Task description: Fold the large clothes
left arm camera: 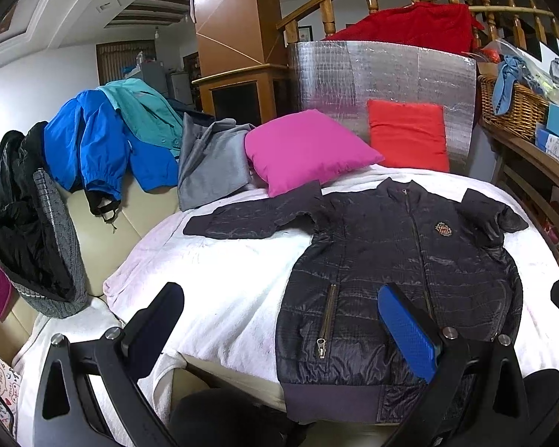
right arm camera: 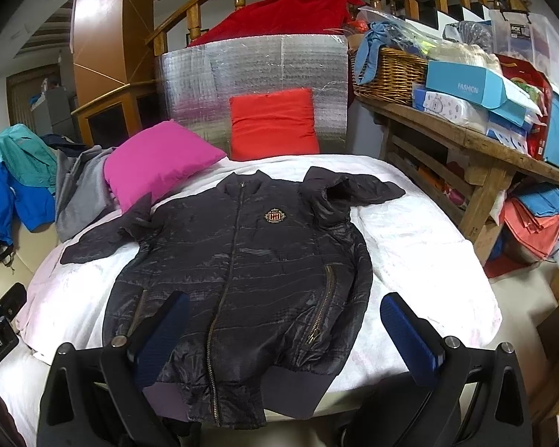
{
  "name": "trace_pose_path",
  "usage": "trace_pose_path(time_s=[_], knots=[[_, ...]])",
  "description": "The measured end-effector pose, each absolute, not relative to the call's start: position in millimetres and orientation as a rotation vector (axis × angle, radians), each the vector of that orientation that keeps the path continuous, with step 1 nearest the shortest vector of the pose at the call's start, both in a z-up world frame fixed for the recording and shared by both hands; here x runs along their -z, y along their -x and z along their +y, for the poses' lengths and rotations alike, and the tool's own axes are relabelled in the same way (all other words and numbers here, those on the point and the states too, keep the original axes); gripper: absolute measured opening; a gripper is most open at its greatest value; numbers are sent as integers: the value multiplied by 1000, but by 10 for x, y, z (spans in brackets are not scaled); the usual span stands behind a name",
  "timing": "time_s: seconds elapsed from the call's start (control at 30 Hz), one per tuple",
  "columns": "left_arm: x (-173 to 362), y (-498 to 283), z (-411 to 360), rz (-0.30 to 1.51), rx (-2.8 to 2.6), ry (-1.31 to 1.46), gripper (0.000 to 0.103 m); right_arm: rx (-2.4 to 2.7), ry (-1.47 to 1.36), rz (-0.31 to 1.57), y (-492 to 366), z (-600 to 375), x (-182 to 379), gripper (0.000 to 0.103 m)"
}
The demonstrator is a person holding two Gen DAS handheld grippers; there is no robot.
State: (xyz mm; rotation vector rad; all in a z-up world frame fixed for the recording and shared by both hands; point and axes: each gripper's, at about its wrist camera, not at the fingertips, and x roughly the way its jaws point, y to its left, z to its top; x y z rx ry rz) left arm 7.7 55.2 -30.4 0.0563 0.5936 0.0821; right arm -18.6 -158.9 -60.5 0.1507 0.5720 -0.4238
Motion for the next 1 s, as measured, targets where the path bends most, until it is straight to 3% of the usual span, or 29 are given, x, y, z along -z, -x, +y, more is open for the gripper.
trace_pose_path(time_s=[0.67,0.83,1.0], knots=[[457,-600,-47,629,-88,-173,103,436,-235,560,-299,-2262,697,103],[512,-1072,-235,689,-14,-156,103,453,-305,535,-542,-2747,713,103],[889,-1943,-475,810,13,-147,103,458,-472,519,-896,-3589,876,103]])
